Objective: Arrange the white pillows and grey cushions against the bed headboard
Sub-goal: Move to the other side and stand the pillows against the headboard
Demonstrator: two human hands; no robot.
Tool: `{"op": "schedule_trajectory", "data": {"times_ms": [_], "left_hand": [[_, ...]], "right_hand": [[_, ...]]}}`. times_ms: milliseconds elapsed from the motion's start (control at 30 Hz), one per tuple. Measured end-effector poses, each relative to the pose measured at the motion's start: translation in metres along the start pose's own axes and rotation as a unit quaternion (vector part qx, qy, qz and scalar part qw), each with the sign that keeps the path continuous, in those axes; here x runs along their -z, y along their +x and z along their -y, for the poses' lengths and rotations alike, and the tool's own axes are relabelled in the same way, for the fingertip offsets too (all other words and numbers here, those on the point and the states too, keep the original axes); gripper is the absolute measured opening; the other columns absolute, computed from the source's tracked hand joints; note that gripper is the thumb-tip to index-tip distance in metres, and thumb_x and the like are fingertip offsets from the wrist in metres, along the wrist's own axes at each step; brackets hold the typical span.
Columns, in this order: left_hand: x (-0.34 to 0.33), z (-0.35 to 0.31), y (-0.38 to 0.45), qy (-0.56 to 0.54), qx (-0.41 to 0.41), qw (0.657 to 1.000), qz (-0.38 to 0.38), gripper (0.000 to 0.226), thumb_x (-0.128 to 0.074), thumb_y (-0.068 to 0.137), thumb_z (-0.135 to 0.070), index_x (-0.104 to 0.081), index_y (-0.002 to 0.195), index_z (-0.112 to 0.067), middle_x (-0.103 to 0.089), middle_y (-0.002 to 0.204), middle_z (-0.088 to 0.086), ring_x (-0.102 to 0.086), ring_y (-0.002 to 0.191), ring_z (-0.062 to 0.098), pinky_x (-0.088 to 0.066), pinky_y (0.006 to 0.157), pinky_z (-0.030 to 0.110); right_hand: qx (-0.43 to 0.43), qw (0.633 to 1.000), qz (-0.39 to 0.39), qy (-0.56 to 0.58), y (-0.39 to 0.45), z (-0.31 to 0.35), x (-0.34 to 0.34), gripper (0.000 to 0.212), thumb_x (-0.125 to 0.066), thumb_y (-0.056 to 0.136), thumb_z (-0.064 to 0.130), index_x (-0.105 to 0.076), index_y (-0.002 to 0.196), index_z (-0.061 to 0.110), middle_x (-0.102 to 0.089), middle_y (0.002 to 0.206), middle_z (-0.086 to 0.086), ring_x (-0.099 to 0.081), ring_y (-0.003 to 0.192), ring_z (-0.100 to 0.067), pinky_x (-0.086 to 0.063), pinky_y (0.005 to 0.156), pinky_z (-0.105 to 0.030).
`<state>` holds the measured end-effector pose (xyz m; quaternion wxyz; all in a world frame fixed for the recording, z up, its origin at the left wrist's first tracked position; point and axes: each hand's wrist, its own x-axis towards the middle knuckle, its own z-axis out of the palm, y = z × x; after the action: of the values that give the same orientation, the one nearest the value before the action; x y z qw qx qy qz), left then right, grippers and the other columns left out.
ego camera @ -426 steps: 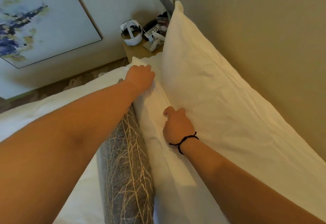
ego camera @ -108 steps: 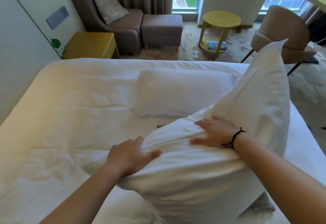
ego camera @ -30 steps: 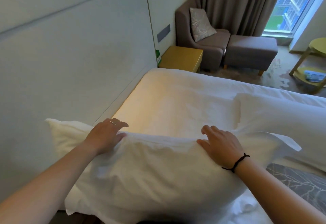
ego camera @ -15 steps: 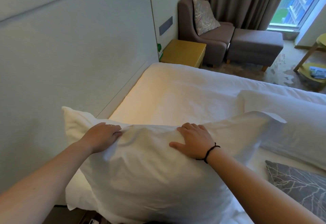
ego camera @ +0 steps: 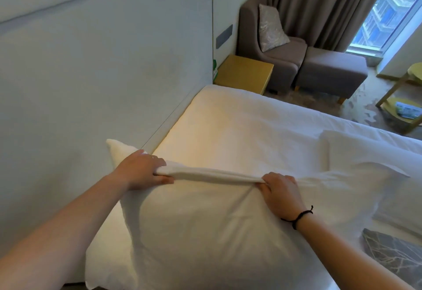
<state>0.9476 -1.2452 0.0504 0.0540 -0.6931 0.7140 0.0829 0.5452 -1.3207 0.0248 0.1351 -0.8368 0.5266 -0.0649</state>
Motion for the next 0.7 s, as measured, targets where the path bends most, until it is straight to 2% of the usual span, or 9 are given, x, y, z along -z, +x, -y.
{"op": "schedule_trajectory", "data": {"times_ms": [67, 133, 167, 367, 467, 567, 633, 667, 700], "left_hand": [[0.006, 0.031, 0.008, -0.013, 0.044, 0.998, 0.05, 0.048, -0.044, 0.072, -0.086, -0.057, 0.077, -0.04, -0.063, 0.077, -0.021, -0.056, 0.079, 0.003, -0.035, 0.086, 0.026], [0.011, 0.056, 0.015, -0.054, 0.081, 0.991, 0.088, 0.041, -0.051, 0.081, -0.072, -0.06, 0.07, -0.033, -0.064, 0.073, -0.015, -0.058, 0.072, 0.005, -0.039, 0.066, 0.025], [0.014, 0.064, 0.017, -0.072, 0.087, 0.99, 0.081, 0.039, -0.051, 0.087, -0.065, -0.059, 0.069, -0.032, -0.064, 0.071, -0.014, -0.058, 0.069, 0.007, -0.037, 0.059, 0.026], [0.039, 0.101, -0.012, -0.097, 0.096, 0.984, -0.116, 0.049, -0.031, 0.094, -0.064, -0.047, 0.066, -0.027, -0.056, 0.061, -0.013, -0.052, 0.059, 0.006, -0.033, 0.05, 0.03], [0.065, 0.124, -0.034, -0.116, 0.096, 0.968, -0.2, 0.055, -0.025, 0.093, -0.07, -0.045, 0.066, -0.026, -0.054, 0.056, -0.012, -0.053, 0.057, 0.011, -0.033, 0.048, 0.03], [0.078, 0.144, -0.039, -0.08, 0.111, 0.959, -0.25, 0.046, -0.025, 0.089, -0.073, -0.046, 0.073, -0.035, -0.052, 0.053, -0.013, -0.055, 0.054, 0.011, -0.03, 0.045, 0.025], [0.068, 0.149, -0.03, -0.073, 0.143, 0.961, -0.224, 0.045, -0.023, 0.088, -0.075, -0.046, 0.075, -0.039, -0.058, 0.061, -0.011, -0.061, 0.062, 0.016, -0.038, 0.048, 0.028], [0.056, 0.15, -0.022, -0.077, 0.164, 0.965, -0.192, 0.045, -0.024, 0.089, -0.074, -0.048, 0.078, -0.037, -0.065, 0.072, -0.009, -0.065, 0.072, 0.02, -0.045, 0.055, 0.032], [0.04, 0.151, -0.013, -0.082, 0.181, 0.969, -0.149, 0.043, -0.028, 0.09, -0.071, -0.051, 0.086, -0.035, -0.07, 0.087, -0.006, -0.067, 0.085, 0.023, -0.05, 0.065, 0.035]], "right_hand": [[0.003, 1.0, -0.011, -0.014, 0.016, 0.009, 0.003, 0.033, -0.048, 0.098, 0.033, -0.047, 0.067, 0.023, -0.049, 0.07, 0.008, -0.05, 0.074, -0.02, -0.024, 0.07, -0.033], [0.006, 1.0, -0.006, -0.012, 0.04, 0.025, 0.01, 0.036, -0.047, 0.098, 0.032, -0.045, 0.063, 0.023, -0.048, 0.068, 0.008, -0.045, 0.07, -0.018, -0.024, 0.07, -0.033], [0.006, 1.0, -0.004, -0.014, 0.054, 0.033, 0.016, 0.038, -0.047, 0.098, 0.031, -0.042, 0.061, 0.024, -0.047, 0.066, 0.008, -0.044, 0.067, -0.018, -0.025, 0.07, -0.034], [0.034, 0.997, -0.045, -0.051, 0.151, 0.095, 0.064, 0.04, -0.051, 0.096, 0.03, -0.053, 0.057, 0.02, -0.051, 0.061, 0.005, -0.046, 0.06, -0.018, -0.034, 0.07, -0.036], [0.075, 0.99, -0.105, -0.063, 0.222, 0.142, 0.092, 0.037, -0.051, 0.096, 0.029, -0.057, 0.061, 0.017, -0.053, 0.064, 0.002, -0.056, 0.07, -0.027, -0.035, 0.079, -0.039], [0.066, 0.987, -0.143, -0.026, 0.297, 0.202, 0.1, 0.025, -0.048, 0.096, 0.03, -0.06, 0.075, 0.024, -0.058, 0.086, 0.001, -0.056, 0.104, -0.029, -0.023, 0.107, -0.057], [0.041, 0.992, -0.116, 0.023, 0.331, 0.241, 0.081, 0.018, -0.05, 0.095, 0.035, -0.061, 0.109, 0.032, -0.055, 0.127, 0.002, -0.037, 0.135, -0.028, -0.012, 0.11, -0.066], [0.027, 0.996, -0.077, 0.047, 0.339, 0.26, 0.062, 0.035, -0.053, 0.094, 0.04, -0.051, 0.129, 0.037, -0.04, 0.148, 0.003, -0.024, 0.144, -0.026, -0.011, 0.111, -0.067], [0.015, 0.997, -0.027, 0.069, 0.34, 0.277, 0.037, 0.054, -0.054, 0.093, 0.046, -0.035, 0.143, 0.039, -0.024, 0.159, 0.004, -0.017, 0.147, -0.026, -0.013, 0.112, -0.066]]}}
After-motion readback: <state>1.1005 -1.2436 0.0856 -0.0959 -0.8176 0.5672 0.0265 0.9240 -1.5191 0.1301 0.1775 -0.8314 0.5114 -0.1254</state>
